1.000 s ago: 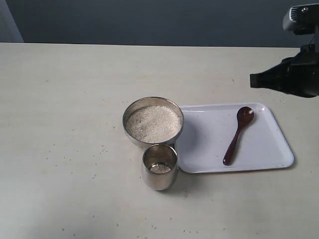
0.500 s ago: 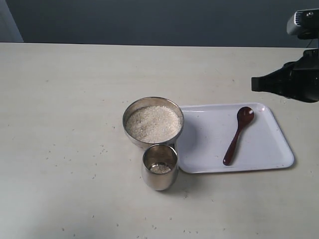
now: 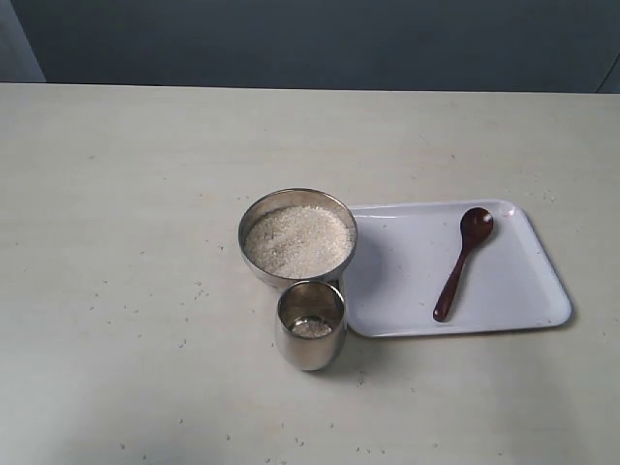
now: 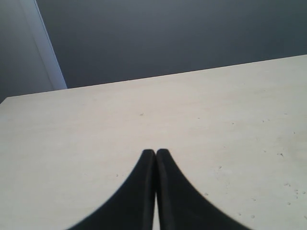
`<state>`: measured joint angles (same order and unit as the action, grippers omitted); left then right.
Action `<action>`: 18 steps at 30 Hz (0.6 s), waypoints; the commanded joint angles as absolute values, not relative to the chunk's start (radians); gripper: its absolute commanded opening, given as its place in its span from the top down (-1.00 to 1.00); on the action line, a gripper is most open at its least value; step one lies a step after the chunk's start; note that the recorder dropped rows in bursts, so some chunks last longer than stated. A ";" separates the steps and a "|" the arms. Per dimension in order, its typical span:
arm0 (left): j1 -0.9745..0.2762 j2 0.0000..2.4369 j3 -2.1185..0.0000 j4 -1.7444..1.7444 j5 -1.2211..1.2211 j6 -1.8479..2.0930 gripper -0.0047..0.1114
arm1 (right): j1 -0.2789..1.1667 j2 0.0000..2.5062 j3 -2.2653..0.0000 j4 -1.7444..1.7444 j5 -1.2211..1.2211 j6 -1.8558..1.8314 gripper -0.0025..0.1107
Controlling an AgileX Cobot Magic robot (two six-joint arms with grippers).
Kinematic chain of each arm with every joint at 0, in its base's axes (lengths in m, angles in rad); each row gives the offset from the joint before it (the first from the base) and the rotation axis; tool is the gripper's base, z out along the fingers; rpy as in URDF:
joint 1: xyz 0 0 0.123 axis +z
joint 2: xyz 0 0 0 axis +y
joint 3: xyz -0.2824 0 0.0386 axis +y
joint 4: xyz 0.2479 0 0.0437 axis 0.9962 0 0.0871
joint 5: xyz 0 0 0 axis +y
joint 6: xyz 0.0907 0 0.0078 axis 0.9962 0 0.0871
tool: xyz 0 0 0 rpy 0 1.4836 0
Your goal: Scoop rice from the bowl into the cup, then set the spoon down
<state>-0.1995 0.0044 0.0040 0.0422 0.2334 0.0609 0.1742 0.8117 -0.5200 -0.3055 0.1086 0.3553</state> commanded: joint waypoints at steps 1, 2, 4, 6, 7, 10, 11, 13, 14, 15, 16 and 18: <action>-0.204 0.000 0.000 0.043 0.232 0.054 0.91 | 0.028 0.607 -0.352 -0.281 0.095 0.349 0.96; -0.204 0.000 0.000 0.043 0.232 0.054 0.91 | 0.001 0.573 -0.321 -0.281 0.095 0.349 0.96; -0.204 0.000 0.000 0.043 0.232 0.054 0.91 | -0.041 0.493 -0.247 -0.281 0.095 0.349 0.96; -0.204 0.000 0.000 0.043 0.232 0.054 0.91 | -0.065 0.419 -0.187 -0.274 0.095 0.349 0.96; -0.204 0.000 0.000 0.043 0.232 0.054 0.91 | -0.074 0.377 -0.157 -0.269 0.095 0.349 0.96; -0.204 0.000 0.000 0.043 0.232 0.054 0.91 | -0.080 0.252 -0.089 -0.238 0.121 0.349 0.96; -0.204 0.000 0.000 0.043 0.232 0.054 0.91 | -0.080 0.207 -0.070 -0.219 0.128 0.351 0.96; -0.204 0.000 0.000 0.043 0.232 0.054 0.91 | -0.080 0.123 -0.041 -0.192 0.138 0.354 0.96; -0.204 0.000 0.000 0.043 0.232 0.054 0.91 | -0.080 0.086 -0.029 -0.177 0.151 0.354 0.96; -0.204 0.000 0.000 0.043 0.232 0.054 0.91 | -0.080 0.059 -0.022 -0.169 0.165 0.354 0.96; -0.204 0.000 0.000 0.043 0.232 0.054 0.91 | -0.080 0.028 -0.013 -0.165 0.184 0.354 0.96; -0.204 0.000 0.000 0.043 0.232 0.054 0.91 | -0.080 0.000 0.000 -0.149 0.213 0.354 0.96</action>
